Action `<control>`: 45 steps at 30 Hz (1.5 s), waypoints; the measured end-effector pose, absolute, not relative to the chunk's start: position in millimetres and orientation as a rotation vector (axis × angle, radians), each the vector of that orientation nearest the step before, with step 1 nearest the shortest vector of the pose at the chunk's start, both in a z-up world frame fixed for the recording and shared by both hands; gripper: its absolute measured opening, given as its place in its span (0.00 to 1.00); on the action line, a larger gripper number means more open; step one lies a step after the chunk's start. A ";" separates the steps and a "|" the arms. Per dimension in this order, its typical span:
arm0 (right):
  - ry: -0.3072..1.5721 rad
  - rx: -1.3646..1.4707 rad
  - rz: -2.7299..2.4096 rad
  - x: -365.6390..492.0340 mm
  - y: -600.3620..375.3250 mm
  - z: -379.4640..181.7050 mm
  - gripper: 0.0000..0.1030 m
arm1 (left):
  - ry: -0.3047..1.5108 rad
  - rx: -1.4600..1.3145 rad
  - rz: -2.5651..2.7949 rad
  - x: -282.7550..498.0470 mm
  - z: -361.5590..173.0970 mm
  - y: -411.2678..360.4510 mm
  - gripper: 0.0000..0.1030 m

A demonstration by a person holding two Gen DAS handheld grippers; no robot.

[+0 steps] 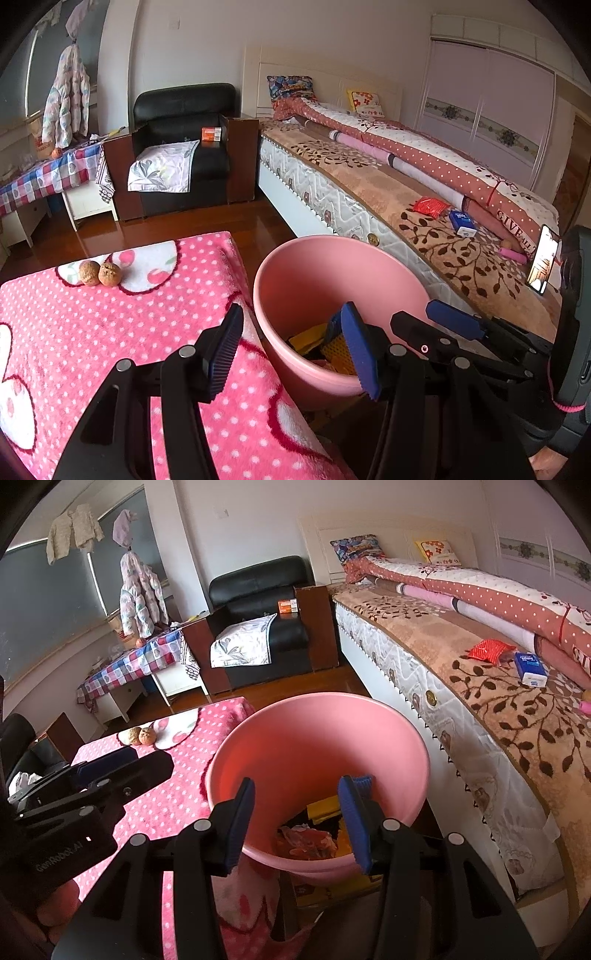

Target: Collect trash

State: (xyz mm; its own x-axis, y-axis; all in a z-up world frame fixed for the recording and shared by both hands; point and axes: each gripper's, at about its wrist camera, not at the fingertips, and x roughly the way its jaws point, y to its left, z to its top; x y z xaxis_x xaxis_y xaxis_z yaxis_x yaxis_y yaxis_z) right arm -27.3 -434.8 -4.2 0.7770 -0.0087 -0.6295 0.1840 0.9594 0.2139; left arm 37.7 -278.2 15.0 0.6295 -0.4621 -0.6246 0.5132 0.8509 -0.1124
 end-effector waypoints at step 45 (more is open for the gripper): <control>0.535 0.182 -0.122 -65.9 -373.2 34.5 0.47 | 0.633 0.003 -0.504 5.0 35.7 -216.3 0.52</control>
State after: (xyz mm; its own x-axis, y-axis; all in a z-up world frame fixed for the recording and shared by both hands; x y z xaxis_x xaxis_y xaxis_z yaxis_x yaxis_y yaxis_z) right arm -65.9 -373.2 34.5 0.8534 -0.0683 -0.5168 0.1629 0.9767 0.1400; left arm 5.0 -216.3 35.7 0.6905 -0.4497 -0.5666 0.4515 0.8799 -0.1482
